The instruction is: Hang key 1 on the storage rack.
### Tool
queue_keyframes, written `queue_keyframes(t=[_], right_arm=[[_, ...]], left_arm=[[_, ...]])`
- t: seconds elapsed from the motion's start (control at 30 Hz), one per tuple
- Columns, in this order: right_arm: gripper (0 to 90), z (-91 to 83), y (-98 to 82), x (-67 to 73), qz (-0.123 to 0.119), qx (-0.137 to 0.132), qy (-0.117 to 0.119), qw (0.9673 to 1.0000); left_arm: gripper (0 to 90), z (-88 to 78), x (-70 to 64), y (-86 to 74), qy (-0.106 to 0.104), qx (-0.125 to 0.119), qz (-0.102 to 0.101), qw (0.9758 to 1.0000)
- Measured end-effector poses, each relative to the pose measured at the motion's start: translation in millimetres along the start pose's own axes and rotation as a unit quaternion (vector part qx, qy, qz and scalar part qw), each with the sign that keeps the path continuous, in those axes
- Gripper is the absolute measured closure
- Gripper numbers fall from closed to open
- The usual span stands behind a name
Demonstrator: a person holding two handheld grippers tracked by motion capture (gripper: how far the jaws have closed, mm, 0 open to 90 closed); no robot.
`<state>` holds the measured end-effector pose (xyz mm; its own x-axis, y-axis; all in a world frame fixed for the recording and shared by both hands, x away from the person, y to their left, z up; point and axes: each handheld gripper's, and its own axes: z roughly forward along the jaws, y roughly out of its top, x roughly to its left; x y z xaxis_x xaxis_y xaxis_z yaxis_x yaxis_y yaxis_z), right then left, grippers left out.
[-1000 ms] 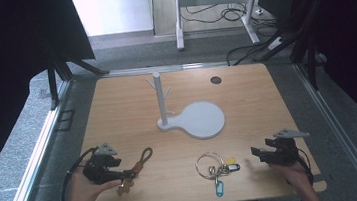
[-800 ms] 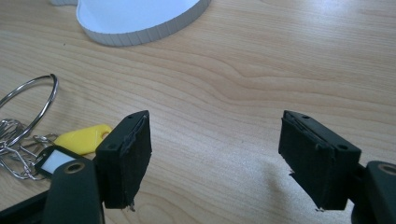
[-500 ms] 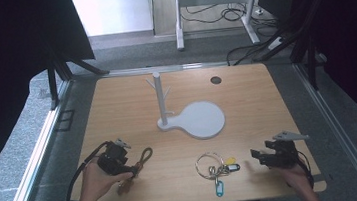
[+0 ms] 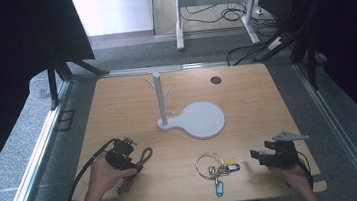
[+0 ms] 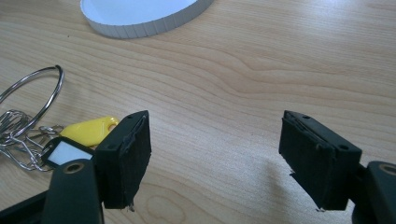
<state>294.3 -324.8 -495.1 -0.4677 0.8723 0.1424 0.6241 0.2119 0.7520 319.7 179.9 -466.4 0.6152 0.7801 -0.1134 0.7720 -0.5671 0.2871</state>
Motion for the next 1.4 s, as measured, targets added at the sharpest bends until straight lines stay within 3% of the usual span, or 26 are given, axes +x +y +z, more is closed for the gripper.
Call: queue_keyframes(t=[0.4, 0.57, 0.67, 0.97, 1.1, 1.13, 1.3, 1.4], right_arm=[[27.9, -5.5, 2.4, 2.0, -0.005, -0.022, -0.023, 0.9995], [28.0, -5.7, 1.0, -1.9, 0.008, -0.024, -0.032, 0.9992], [28.3, -8.2, 1.9, -2.5, 0.023, -0.035, -0.022, 0.9989], [29.0, -10.5, 1.6, -4.2, 0.036, -0.048, -0.027, 0.9978], [29.0, -13.1, 2.0, -6.0, 0.037, -0.048, -0.026, 0.9978], [29.0, -14.5, 2.2, -6.9, 0.039, -0.051, -0.026, 0.9976], [29.0, -16.3, 1.5, -9.4, 0.043, -0.052, -0.028, 0.9973], [29.0, -15.7, 1.3, -10.1, 0.048, -0.049, -0.025, 0.9973]], left_arm=[[50.4, 13.8, 2.4, 4.6, 0.004, 0.023, -0.002, 0.9997], [55.8, 16.1, 1.6, 4.6, 0.009, 0.022, 0.003, 0.9997], [64.8, 15.8, -0.3, 3.4, 0.017, 0.019, 0.005, 0.9997], [67.0, 15.0, -1.7, 0.8, 0.014, 0.016, 0.022, 0.9995], [67.1, 12.3, -3.1, -0.2, 0.0, 0.009, 0.028, 0.9996], [67.1, 6.8, -1.9, 0.4, -0.012, 0.001, 0.029, 0.9995], [67.1, -13.9, 2.2, -0.6, -0.028, -0.031, 0.027, 0.9988], [67.1, -33.8, 3.9, -4.2, -0.037, -0.064, 0.029, 0.9969]])
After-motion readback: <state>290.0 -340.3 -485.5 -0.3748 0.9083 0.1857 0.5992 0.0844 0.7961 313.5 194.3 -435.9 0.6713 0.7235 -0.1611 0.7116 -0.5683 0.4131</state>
